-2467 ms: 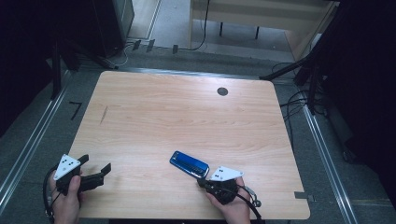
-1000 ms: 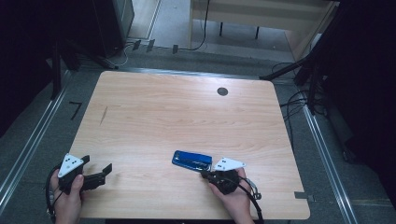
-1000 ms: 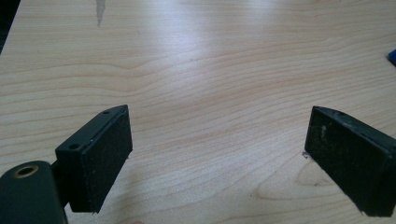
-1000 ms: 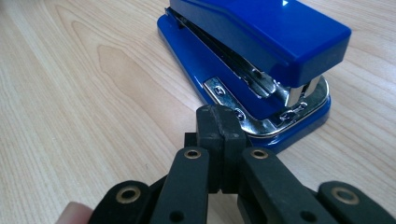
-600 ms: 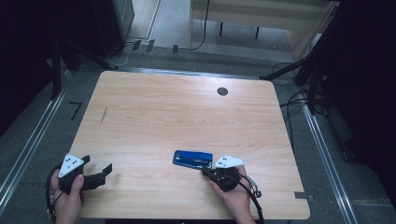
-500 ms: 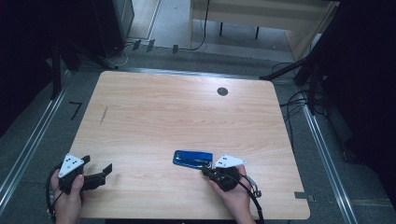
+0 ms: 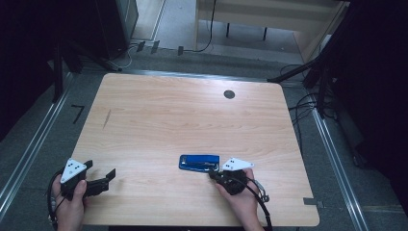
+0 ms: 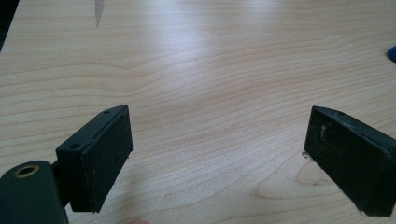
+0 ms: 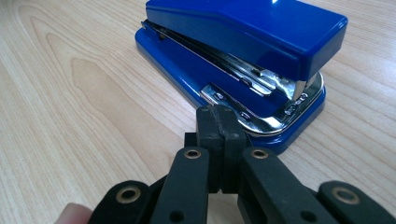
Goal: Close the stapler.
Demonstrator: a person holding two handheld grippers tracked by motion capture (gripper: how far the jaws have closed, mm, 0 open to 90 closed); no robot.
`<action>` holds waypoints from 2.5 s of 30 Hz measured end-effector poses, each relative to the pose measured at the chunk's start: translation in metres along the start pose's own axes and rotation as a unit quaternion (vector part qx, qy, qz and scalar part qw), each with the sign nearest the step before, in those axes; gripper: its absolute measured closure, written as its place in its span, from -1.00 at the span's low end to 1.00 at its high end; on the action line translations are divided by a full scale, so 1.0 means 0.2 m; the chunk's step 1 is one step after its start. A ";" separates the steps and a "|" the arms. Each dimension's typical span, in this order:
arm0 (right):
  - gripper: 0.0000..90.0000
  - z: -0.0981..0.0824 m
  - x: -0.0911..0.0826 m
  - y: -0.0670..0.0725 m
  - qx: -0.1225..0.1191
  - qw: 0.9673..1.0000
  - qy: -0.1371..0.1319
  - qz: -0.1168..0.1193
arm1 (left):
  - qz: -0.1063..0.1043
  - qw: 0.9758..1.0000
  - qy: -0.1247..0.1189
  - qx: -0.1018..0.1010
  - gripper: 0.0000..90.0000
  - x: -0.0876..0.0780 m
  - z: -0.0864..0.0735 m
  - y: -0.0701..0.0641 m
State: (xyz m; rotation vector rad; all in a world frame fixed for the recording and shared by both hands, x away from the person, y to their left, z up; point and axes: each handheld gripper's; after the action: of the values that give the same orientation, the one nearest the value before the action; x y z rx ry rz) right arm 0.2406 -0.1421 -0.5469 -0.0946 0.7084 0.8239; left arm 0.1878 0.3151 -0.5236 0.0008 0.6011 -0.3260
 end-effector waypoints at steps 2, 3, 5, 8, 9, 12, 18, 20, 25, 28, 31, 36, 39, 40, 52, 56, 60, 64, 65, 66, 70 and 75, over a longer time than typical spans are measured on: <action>1.00 0.00 0.00 0.00 0.001 1.000 0.000 -0.001 | 0.000 1.000 0.001 0.000 -0.82 0.00 0.00 0.00; 1.00 0.00 0.00 0.00 0.000 1.000 -0.001 -0.001 | 0.000 1.000 0.001 0.000 -0.82 0.00 0.00 0.00; 1.00 0.00 0.00 0.00 -0.001 1.000 0.001 -0.003 | 0.000 1.000 0.001 0.000 -0.82 0.00 0.00 0.00; 1.00 0.01 0.00 -0.01 -0.003 1.000 0.001 -0.004 | 0.000 1.000 0.001 0.001 -0.82 0.00 0.00 0.00; 1.00 0.01 0.00 -0.01 -0.003 1.000 0.000 -0.005 | 0.000 1.000 0.001 0.001 -0.82 0.00 0.00 0.00; 1.00 0.01 0.01 -0.01 -0.005 1.000 -0.001 -0.006 | 0.000 1.000 0.002 0.001 -0.82 0.00 0.00 0.00; 1.00 0.01 0.00 -0.01 -0.003 1.000 -0.001 -0.007 | 0.000 1.000 0.001 0.001 -0.82 0.00 0.00 0.00; 0.89 0.00 -0.01 -0.01 -0.004 1.000 -0.009 -0.003 | -0.001 1.000 0.000 -0.002 -0.82 0.00 0.00 0.00; 0.61 -0.02 -0.05 -0.01 -0.003 0.999 -0.041 -0.004 | -0.002 1.000 0.000 -0.001 -0.82 0.00 0.00 0.00; 0.45 -0.02 -0.08 -0.01 0.001 0.999 -0.049 -0.006 | 0.000 1.000 -0.001 -0.001 -0.82 0.00 0.00 0.00; 0.32 -0.02 -0.11 -0.02 0.006 0.998 -0.057 -0.005 | -0.001 1.000 -0.001 -0.001 -0.82 0.00 0.00 0.00; 0.17 -0.02 -0.15 -0.05 0.012 0.997 -0.071 -0.013 | 0.000 1.000 0.000 -0.001 -0.82 0.00 0.00 0.00; 0.12 -0.02 -0.18 -0.07 0.015 0.997 -0.079 -0.017 | -0.001 1.000 0.000 -0.002 -0.82 0.00 0.00 0.00; 0.10 -0.02 -0.19 -0.07 0.017 0.996 -0.080 -0.017 | -0.002 1.000 0.000 -0.001 -0.82 0.00 0.00 0.00; -0.11 -0.03 -0.29 -0.13 0.023 0.994 -0.104 -0.024 | 0.000 1.000 -0.001 -0.001 -0.82 0.00 0.00 0.00; -0.19 -0.04 -0.32 -0.16 0.033 0.993 -0.110 -0.028 | 0.000 1.000 -0.001 -0.001 -0.82 0.00 0.00 0.00; -0.24 -0.04 -0.35 -0.17 0.032 0.993 -0.111 -0.031 | -0.001 1.000 -0.002 -0.001 -0.82 0.00 0.00 0.00; -0.30 -0.05 -0.37 -0.19 0.035 0.993 -0.111 -0.027 | -0.001 1.000 -0.002 -0.002 -0.82 0.00 0.00 0.00; -0.29 -0.06 -0.37 -0.19 0.036 0.993 -0.111 -0.028 | -0.001 1.000 -0.002 -0.001 -0.81 0.00 0.00 0.00; -0.29 -0.06 -0.38 -0.20 0.040 0.993 -0.110 -0.029 | 0.000 1.000 -0.002 -0.001 -0.81 0.00 0.00 0.00; -0.35 -0.08 -0.40 -0.22 0.044 0.993 -0.108 -0.035 | 0.000 1.000 -0.002 -0.002 -0.82 0.00 0.00 0.00; -0.37 -0.10 -0.43 -0.24 0.041 0.992 -0.106 -0.045 | 0.000 1.000 -0.001 0.000 -0.81 0.00 0.00 0.00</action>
State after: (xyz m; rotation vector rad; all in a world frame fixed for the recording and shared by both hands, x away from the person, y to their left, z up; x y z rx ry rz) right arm 0.2227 -0.2370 -0.5182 0.0356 0.5329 0.7056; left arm 0.1881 0.3151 -0.5236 -0.0003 0.5990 -0.3268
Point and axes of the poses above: each handheld gripper's, and its own axes: x roughly forward along the jaws, z roughly out of its top, y roughly to its left, and after that the axes turned 1 degree about -z, right-handed
